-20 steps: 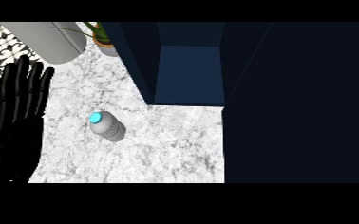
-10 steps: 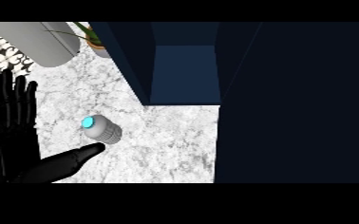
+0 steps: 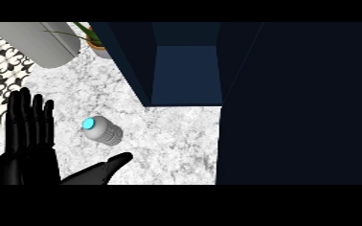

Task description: Pick up the bottled water, place it into the cabinet and close the cabinet

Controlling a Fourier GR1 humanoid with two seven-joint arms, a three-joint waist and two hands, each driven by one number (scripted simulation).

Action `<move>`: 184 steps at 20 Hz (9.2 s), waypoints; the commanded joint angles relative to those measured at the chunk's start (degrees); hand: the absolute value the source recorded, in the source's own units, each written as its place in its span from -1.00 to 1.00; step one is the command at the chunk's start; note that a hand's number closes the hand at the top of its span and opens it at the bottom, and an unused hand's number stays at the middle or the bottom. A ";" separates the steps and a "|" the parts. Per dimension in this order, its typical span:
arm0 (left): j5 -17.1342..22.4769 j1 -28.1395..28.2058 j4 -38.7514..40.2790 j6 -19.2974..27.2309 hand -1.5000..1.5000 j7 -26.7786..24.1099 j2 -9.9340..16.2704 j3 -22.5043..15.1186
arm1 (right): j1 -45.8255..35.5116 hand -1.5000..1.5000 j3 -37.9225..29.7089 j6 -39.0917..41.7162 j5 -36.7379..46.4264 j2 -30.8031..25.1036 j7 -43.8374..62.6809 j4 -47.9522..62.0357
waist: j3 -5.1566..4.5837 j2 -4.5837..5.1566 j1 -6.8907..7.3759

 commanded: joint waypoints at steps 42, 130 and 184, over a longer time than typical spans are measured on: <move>35.07 -4.32 62.05 -1.23 -1.00 -56.06 -0.08 20.29 | 35.14 -1.00 6.98 9.02 2.70 -3.76 -20.29 -11.43 | -0.12 0.04 -0.86; 47.19 -69.20 112.06 5.82 1.00 -43.47 0.44 -3.77 | 31.59 -1.00 -1.31 13.74 -2.79 -3.85 -25.55 -5.00 | -0.06 1.37 -3.49; 55.79 -56.93 87.91 -13.85 -1.00 -54.94 -0.10 -7.35 | 29.12 -1.00 3.40 12.77 -0.16 -1.00 -18.36 -7.97 | -0.08 -0.32 0.63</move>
